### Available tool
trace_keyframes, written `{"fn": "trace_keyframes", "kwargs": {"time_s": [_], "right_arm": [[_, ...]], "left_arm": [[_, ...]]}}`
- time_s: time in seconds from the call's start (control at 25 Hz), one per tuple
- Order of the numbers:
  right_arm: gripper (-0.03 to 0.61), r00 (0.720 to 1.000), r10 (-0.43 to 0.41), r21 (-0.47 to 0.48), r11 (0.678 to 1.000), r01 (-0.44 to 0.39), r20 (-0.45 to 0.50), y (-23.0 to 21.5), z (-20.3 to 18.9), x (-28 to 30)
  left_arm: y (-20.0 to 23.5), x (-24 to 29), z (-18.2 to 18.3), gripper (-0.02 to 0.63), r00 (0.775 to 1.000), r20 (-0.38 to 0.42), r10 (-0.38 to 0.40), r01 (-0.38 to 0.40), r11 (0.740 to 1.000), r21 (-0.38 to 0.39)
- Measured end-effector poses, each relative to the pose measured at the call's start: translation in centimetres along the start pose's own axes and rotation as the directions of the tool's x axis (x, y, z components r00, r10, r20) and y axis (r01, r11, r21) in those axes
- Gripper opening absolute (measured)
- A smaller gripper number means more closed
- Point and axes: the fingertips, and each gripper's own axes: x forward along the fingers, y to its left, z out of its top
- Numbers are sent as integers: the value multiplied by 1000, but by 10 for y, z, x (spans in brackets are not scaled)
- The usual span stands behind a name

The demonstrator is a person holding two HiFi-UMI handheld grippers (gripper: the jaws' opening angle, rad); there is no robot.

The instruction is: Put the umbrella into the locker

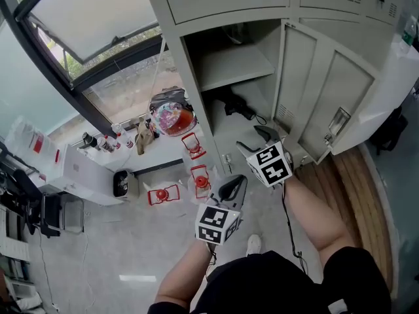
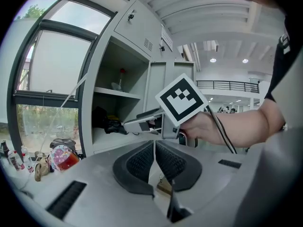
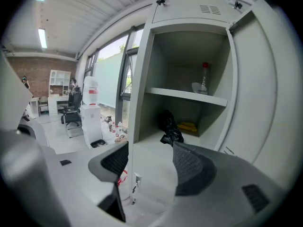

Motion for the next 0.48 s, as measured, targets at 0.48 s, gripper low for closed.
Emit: {"fn": "trace_keyframes", "kwargs": {"time_s": [0.48], "right_arm": [[268, 999, -49, 100, 994, 47, 19, 59, -5, -53]], "left_arm": [[-7, -64, -14, 20, 997, 8, -71, 71, 997, -1]]}}
